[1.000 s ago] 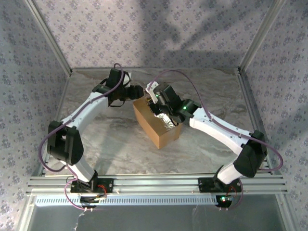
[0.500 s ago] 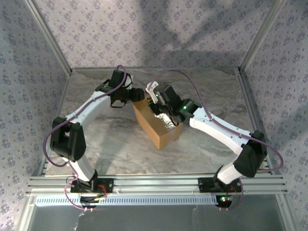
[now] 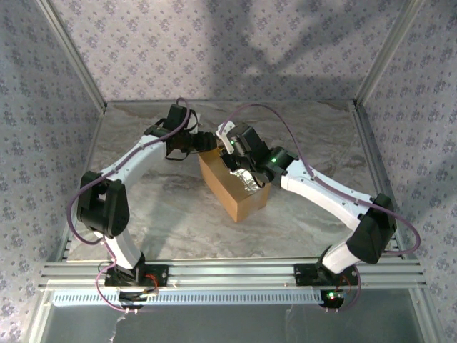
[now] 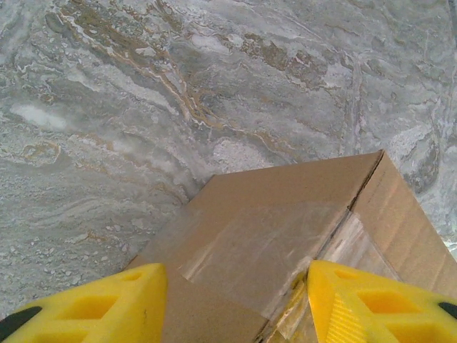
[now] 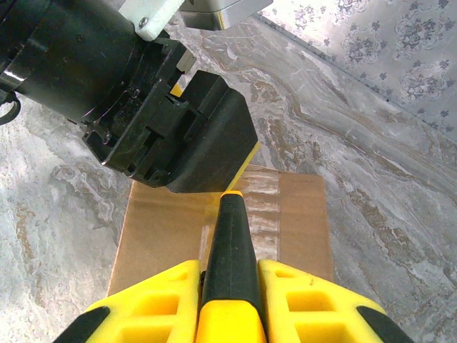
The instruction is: Unpack the express box
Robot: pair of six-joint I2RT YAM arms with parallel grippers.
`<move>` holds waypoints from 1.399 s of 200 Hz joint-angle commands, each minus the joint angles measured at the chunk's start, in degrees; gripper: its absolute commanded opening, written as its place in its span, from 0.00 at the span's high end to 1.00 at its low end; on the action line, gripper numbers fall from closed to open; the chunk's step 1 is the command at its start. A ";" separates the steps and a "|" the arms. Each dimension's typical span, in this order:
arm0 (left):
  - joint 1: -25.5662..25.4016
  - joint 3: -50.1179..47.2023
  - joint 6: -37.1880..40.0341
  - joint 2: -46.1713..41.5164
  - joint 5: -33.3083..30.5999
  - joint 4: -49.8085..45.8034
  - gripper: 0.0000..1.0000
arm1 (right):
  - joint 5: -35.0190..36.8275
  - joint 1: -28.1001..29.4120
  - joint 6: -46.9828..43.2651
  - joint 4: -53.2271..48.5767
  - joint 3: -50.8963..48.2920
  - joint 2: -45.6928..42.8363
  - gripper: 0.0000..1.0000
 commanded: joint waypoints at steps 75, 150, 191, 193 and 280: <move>-0.66 -1.06 -0.44 1.81 -4.11 -3.40 0.47 | 2.52 2.27 -0.19 -8.29 0.59 -0.91 1.00; -0.67 -1.51 -0.99 2.11 -5.09 -2.89 0.47 | 3.99 3.18 -0.25 -8.82 0.19 -2.37 1.00; -0.65 -1.76 -1.43 2.42 -5.34 -2.72 0.48 | 3.83 3.23 0.19 -8.91 -0.48 -2.98 1.00; -0.58 -1.73 -1.43 2.49 -5.42 -2.75 0.48 | 3.82 3.23 0.19 -8.86 -0.50 -3.05 1.00; -0.36 -1.39 -1.96 3.12 -6.71 -3.81 0.49 | 4.17 3.45 0.80 -8.91 -1.15 -4.32 1.00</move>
